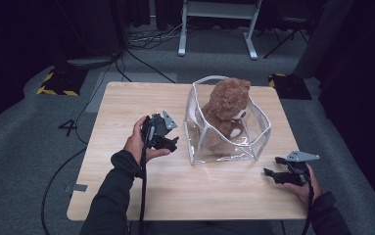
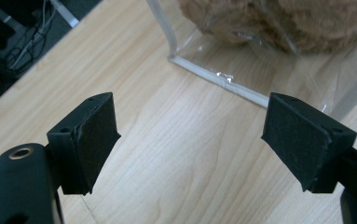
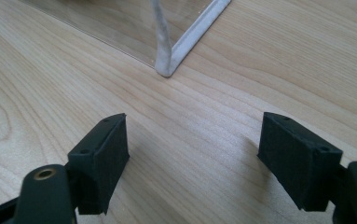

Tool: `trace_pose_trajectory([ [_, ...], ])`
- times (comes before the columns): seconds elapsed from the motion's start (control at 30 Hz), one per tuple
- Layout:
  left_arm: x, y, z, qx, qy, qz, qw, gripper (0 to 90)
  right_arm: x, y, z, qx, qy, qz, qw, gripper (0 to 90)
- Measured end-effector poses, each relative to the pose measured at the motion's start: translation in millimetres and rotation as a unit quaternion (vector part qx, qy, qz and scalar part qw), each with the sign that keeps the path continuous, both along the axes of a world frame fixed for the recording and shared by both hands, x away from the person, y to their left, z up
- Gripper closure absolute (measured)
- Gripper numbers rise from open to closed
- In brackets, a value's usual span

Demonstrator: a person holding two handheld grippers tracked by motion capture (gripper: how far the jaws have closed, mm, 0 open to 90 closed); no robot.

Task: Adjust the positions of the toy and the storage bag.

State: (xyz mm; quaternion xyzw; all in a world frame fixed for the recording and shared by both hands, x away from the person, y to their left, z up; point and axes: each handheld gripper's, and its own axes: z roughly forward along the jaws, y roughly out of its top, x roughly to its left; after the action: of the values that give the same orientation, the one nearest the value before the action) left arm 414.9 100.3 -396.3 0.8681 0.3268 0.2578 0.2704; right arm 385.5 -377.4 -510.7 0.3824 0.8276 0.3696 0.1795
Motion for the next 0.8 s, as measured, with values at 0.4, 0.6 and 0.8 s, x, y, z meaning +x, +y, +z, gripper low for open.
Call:
trace_pose_trajectory([
  [0.4,-1.3,12.5,-37.5,0.007,0.039,0.008,0.9992,18.6,0.0,0.0,0.0,0.0,0.0,0.0,1.0,24.0],
  [0.6,-5.0,22.5,-49.4,0.01,0.049,0.016,0.9986,19.5,0.0,0.0,0.0,0.0,0.0,0.0,1.0,24.0],
  [0.8,-8.3,31.6,-57.3,0.008,0.06,0.021,0.998,19.1,0.0,0.0,0.0,0.0,0.0,0.0,1.0,24.0],
])
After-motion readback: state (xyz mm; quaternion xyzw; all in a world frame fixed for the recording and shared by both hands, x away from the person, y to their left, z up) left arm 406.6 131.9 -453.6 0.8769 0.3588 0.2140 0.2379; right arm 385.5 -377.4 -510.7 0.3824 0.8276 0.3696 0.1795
